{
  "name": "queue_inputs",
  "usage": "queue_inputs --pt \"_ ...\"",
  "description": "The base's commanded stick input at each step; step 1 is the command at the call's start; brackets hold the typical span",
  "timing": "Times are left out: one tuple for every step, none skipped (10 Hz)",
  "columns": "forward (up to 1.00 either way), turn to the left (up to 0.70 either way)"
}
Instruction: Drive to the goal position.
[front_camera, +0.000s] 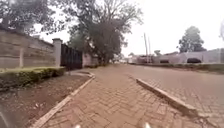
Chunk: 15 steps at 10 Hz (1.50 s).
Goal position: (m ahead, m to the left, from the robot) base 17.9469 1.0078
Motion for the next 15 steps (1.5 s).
queue_inputs --pt "0.70 0.00" --pt "0.70 0.00" --pt "0.70 0.00" --pt "0.70 0.00" --pt "0.70 0.00" --pt "0.70 0.00" --pt "0.70 0.00" --pt "0.70 0.00" --pt "0.70 0.00" --pt "0.70 0.00" --pt "0.70 0.00" --pt "0.70 0.00" --pt "0.70 0.00" --pt "0.70 0.00" --pt "0.70 0.00"
